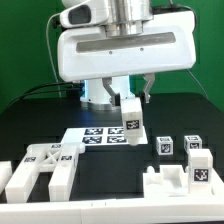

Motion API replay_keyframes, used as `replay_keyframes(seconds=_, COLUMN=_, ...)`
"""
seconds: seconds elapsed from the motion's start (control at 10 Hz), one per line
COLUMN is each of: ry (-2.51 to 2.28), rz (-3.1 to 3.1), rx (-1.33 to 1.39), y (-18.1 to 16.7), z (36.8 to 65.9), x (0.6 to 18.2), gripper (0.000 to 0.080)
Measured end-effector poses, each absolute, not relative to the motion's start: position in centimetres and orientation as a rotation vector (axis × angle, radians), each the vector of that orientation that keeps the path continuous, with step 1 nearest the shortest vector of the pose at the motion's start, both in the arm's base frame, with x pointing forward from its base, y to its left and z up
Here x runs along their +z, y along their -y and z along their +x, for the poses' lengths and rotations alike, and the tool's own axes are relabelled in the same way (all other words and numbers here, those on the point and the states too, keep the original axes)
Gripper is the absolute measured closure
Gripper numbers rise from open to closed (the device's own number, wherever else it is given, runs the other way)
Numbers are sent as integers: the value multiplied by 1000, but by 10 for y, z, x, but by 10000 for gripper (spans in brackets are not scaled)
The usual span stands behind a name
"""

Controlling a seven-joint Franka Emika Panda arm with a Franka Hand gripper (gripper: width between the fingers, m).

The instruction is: Assemble chair

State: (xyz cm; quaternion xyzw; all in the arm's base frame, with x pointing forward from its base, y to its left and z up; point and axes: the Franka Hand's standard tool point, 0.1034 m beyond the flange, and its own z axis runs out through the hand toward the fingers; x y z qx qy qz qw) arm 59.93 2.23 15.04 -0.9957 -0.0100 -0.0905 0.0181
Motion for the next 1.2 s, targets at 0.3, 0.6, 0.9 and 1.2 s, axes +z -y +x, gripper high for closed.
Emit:
replay_keyframes(seconds=0.3, ry=149, rz=-3067, rx=-786, y=-27, z=625, x=145, gripper=515)
replay_keyframes(seconds=0.6, ry=144, rz=-3038, rx=-1030, y=-18, z=623, x=141, gripper=515)
replay_keyframes(seconds=0.9, ry=142, rz=-3040, rx=-977, y=-29, z=620, x=130, gripper=515)
replay_keyframes(seconds=1.2, ry=170, rz=-3038, rx=-960, y=-44, z=622, x=112, gripper=515)
